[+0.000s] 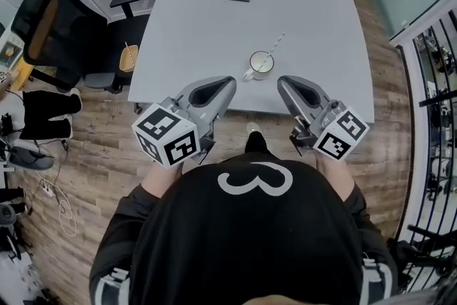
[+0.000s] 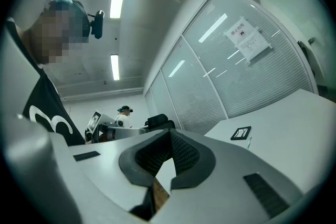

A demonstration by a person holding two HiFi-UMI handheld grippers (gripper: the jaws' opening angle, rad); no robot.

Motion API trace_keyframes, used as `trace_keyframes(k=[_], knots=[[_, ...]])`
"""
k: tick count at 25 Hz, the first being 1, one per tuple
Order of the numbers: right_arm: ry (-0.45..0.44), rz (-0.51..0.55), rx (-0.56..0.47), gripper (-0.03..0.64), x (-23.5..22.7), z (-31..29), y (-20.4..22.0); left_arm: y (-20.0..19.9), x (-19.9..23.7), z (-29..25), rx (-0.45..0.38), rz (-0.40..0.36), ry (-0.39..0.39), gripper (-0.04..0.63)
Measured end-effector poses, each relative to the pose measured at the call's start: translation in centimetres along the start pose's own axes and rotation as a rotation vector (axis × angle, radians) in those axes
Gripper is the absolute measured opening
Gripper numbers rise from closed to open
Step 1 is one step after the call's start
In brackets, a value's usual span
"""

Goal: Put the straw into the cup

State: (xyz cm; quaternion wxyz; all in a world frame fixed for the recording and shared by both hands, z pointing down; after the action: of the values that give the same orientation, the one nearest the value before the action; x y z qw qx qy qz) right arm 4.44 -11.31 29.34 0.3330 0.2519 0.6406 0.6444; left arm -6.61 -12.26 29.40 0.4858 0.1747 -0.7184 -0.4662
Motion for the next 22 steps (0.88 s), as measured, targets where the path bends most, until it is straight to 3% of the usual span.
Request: trace_keyframes(k=[22], knots=[[0.004,0.003,-0.020,0.014,2.7,0.9,-0.2,0.5,-1.7,2.3,-0.035,-0.043,0.019,0.017]])
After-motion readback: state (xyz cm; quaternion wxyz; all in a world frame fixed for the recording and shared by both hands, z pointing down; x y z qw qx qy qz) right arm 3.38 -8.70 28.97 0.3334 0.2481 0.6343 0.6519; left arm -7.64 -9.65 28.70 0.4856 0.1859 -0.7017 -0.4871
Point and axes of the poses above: the fingertips, and each gripper's own axes: z backward along the fingers, x to its left, y out of its underside, the point moved 1 cm from there along z, backward along the fingers, and after that the axes turned 12 degrees about z, right-handed, at the moved point
